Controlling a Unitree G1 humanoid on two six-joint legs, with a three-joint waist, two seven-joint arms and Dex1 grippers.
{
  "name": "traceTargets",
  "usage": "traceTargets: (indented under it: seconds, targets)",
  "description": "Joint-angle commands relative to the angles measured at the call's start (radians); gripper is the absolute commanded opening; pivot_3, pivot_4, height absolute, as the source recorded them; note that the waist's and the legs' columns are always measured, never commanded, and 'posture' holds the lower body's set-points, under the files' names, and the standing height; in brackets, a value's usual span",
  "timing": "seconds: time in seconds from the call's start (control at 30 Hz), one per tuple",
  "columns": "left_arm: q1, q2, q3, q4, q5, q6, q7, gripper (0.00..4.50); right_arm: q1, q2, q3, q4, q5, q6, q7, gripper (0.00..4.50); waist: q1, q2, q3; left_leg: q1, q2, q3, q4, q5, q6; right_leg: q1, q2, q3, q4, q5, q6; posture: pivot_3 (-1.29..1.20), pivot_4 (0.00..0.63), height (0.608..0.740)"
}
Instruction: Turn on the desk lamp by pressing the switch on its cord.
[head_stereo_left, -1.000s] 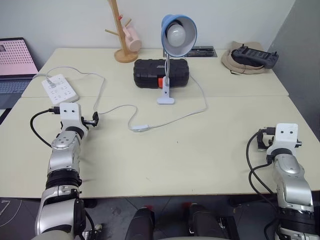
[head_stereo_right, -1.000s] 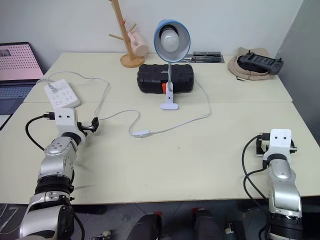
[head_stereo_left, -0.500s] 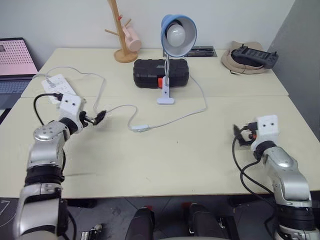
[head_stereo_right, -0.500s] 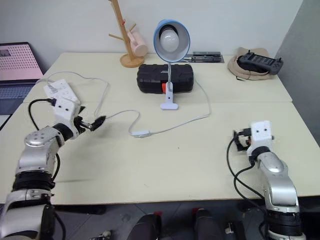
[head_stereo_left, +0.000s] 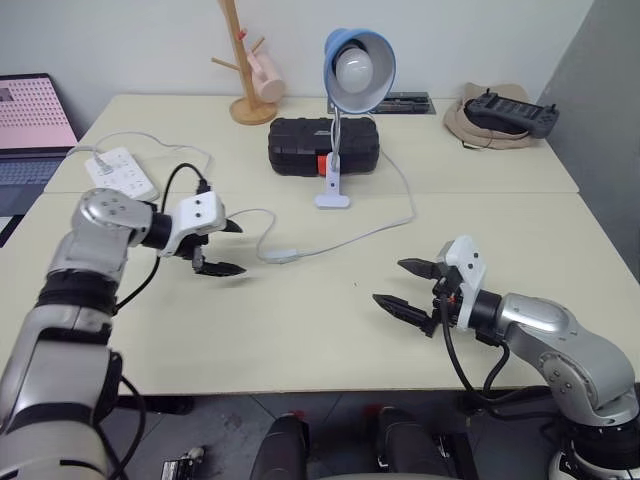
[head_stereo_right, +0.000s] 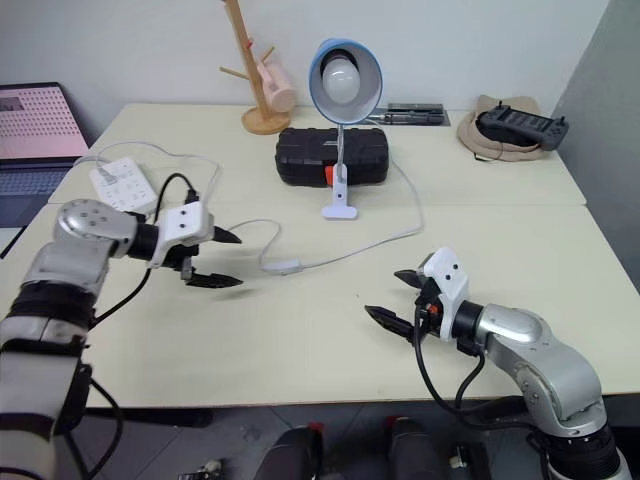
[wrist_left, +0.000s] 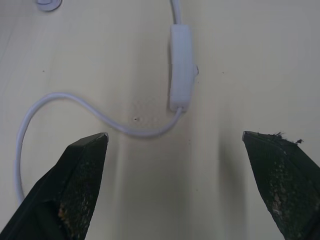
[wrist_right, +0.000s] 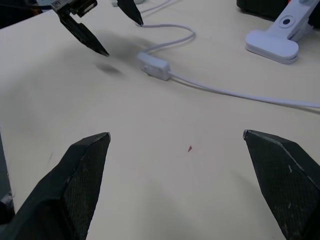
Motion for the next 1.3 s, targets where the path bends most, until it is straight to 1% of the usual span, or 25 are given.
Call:
traceTargets:
  seconds: [0.03,0.17,0.3,0.43,0.5,0.53,0.57,0.67,0.77,0.9,0.97,1.2,1.23,1.3]
  targets:
    - [-0.078,-0.035,-0.006,0.118,0.048,-0.091,0.037,4.5,0.019,0.008,-0.003,-0.063,-0.008,-0.004,-0.047,4.47,-0.001,0.0,0.0,0.0,0.0,0.0,0.0,0.0,0.0,0.0,0.0,0.0,0.0,0.0,0.0,0.0,0.15,0.74]
    - [-0.13,-0.099,-0.031,0.219,0.1,-0.15,0.057,4.5,0.077,0.02,0.002,-0.107,-0.02,-0.011,-0.094,4.47,-0.001,0.0,0.0,0.0,0.0,-0.001,0.0,0.0,0.0,0.0,0.0,-0.001,0.0,0.0,0.0,0.0,0.15,0.74]
    - [-0.157,-0.127,-0.03,0.273,0.124,-0.177,0.046,4.5,0.091,0.031,-0.008,-0.123,-0.02,-0.008,-0.126,4.47,-0.005,0.0,0.0,0.0,0.0,0.0,0.001,0.0,0.0,0.0,0.0,0.0,0.001,0.0,0.0,0.0,0.15,0.74]
    - [-0.172,-0.143,-0.032,0.31,0.153,-0.196,0.05,3.78,0.109,0.025,-0.022,-0.144,-0.019,-0.004,-0.143,4.5,-0.005,0.0,0.0,0.0,0.0,-0.001,0.0,0.0,0.0,0.0,0.001,0.0,0.001,0.0,0.0,0.0,0.15,0.74]
    - [-0.18,-0.145,-0.037,0.323,0.17,-0.2,0.044,3.18,0.114,0.024,-0.028,-0.15,-0.02,-0.003,-0.15,4.5,-0.005,0.0,0.0,0.0,0.0,-0.001,0.0,0.0,0.0,0.0,0.001,0.0,0.001,0.0,0.0,0.0,0.15,0.74]
    - [-0.183,-0.145,-0.041,0.327,0.18,-0.204,0.042,3.11,0.116,0.023,-0.03,-0.153,-0.02,-0.003,-0.152,4.5,-0.004,0.0,0.0,0.0,0.0,-0.001,0.0,0.0,0.0,0.0,0.001,0.0,0.001,0.0,0.0,0.0,0.15,0.74]
    - [-0.185,-0.144,-0.043,0.33,0.187,-0.208,0.041,2.79,0.117,0.023,-0.032,-0.154,-0.02,-0.002,-0.154,4.5,-0.004,0.0,0.0,0.0,0.0,-0.001,0.0,0.0,0.0,0.0,0.001,0.0,0.001,0.0,0.0,0.0,0.15,0.74]
    - [-0.191,-0.145,-0.043,0.34,0.196,-0.206,0.031,2.28,0.119,0.024,-0.038,-0.159,-0.013,0.001,-0.161,4.5,-0.004,0.0,0.0,0.0,0.0,-0.001,0.0,0.0,0.0,0.0,0.001,0.0,0.001,0.0,0.0,0.0,0.15,0.74]
    - [-0.197,-0.15,-0.042,0.348,0.205,-0.207,0.035,1.67,0.117,0.026,-0.041,-0.161,-0.012,0.003,-0.167,4.5,-0.004,0.0,0.0,0.0,0.0,-0.001,0.0,0.0,0.0,0.0,0.001,0.0,0.001,0.0,0.0,0.0,0.15,0.74]
    - [-0.199,-0.176,-0.026,0.355,0.196,-0.189,0.05,0.71,0.116,0.029,-0.049,-0.157,-0.01,0.0,-0.173,4.5,-0.003,0.0,0.0,0.0,0.0,-0.001,0.0,0.0,0.0,0.0,0.001,0.0,0.001,0.0,0.0,0.0,0.15,0.74]
    - [-0.193,-0.181,-0.023,0.353,0.195,-0.187,0.047,0.42,0.117,0.028,-0.052,-0.155,-0.008,-0.002,-0.174,4.5,-0.003,0.0,0.0,0.0,0.0,-0.001,0.0,0.0,0.0,0.0,0.001,0.0,0.001,0.0,0.0,0.0,0.15,0.74]
    - [-0.183,-0.187,0.008,0.345,0.163,-0.143,-0.003,0.41,0.131,0.024,-0.059,-0.152,-0.008,-0.006,-0.171,4.5,-0.003,0.0,0.0,0.0,0.0,-0.001,0.0,0.0,0.0,0.0,0.001,0.0,0.001,0.0,0.0,0.0,0.15,0.74]
    - [-0.193,-0.193,0.029,0.345,0.139,-0.086,-0.027,0.41,0.137,0.02,-0.061,-0.152,-0.008,-0.008,-0.167,4.5,-0.003,0.0,0.0,0.0,0.0,-0.001,0.0,0.0,0.0,0.0,0.001,0.0,0.001,0.0,0.0,0.0,0.15,0.74]
    - [-0.232,-0.219,0.088,0.34,0.068,0.104,-0.089,0.41,0.141,0.03,-0.083,-0.146,0.018,0.003,-0.165,4.5,-0.003,0.0,0.0,0.0,0.0,-0.001,0.0,0.0,0.0,0.0,0.001,0.0,0.001,0.0,0.0,0.0,0.15,0.74]
